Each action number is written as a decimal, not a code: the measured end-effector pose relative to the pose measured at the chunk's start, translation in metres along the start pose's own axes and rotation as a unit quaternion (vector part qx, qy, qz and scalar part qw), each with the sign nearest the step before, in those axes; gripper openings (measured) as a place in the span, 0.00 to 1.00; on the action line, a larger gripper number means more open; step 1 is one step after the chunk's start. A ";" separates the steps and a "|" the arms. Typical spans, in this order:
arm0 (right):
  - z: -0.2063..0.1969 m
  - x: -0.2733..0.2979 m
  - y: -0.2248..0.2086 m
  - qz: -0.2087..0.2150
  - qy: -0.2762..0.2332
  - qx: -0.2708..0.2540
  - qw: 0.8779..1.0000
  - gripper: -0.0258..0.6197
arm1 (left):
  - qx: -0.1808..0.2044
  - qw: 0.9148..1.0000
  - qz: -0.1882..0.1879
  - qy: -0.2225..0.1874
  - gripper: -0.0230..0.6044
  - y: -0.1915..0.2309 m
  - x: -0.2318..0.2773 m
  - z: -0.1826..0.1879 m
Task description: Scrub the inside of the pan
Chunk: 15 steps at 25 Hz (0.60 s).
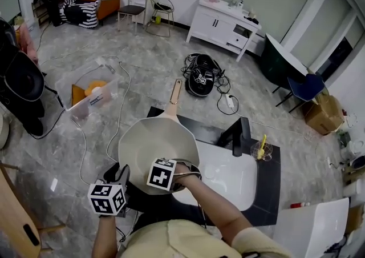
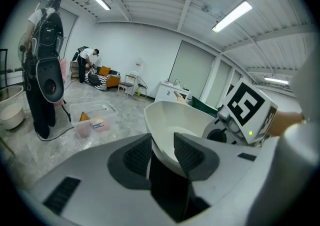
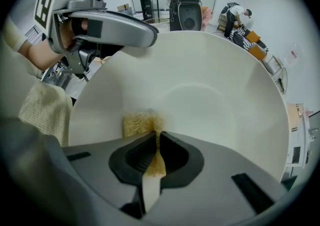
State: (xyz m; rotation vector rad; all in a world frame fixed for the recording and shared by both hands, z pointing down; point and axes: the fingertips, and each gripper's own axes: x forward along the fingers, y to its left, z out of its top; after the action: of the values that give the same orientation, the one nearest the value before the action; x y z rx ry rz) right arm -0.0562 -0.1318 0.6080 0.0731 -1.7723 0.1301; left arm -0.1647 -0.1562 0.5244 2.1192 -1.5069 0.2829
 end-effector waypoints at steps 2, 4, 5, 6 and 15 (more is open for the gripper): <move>-0.002 -0.003 0.003 0.008 0.003 -0.002 1.000 0.09 | 0.003 1.000 0.000 0.001 0.26 -0.003 -0.007 0.002; -0.001 -0.005 0.006 0.015 0.000 -0.003 1.000 0.09 | 0.006 1.000 0.003 0.000 0.26 -0.003 -0.014 0.003; -0.001 -0.005 0.007 0.018 -0.003 -0.002 1.000 0.09 | 0.008 1.000 0.006 0.000 0.26 -0.003 -0.017 0.004; -0.001 -0.006 0.008 0.020 -0.006 -0.002 1.000 0.09 | 0.009 1.000 0.008 -0.001 0.26 -0.003 -0.019 0.005; 0.001 -0.026 0.018 0.034 -0.053 0.021 0.998 0.09 | 0.024 1.000 -0.002 -0.015 0.26 -0.024 -0.032 0.020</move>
State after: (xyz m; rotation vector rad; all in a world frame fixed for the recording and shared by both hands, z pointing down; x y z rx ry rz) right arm -0.0542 -0.1152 0.5814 0.0511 -1.8786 0.2167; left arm -0.1562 -0.1352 0.4858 2.1721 -1.5266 0.2906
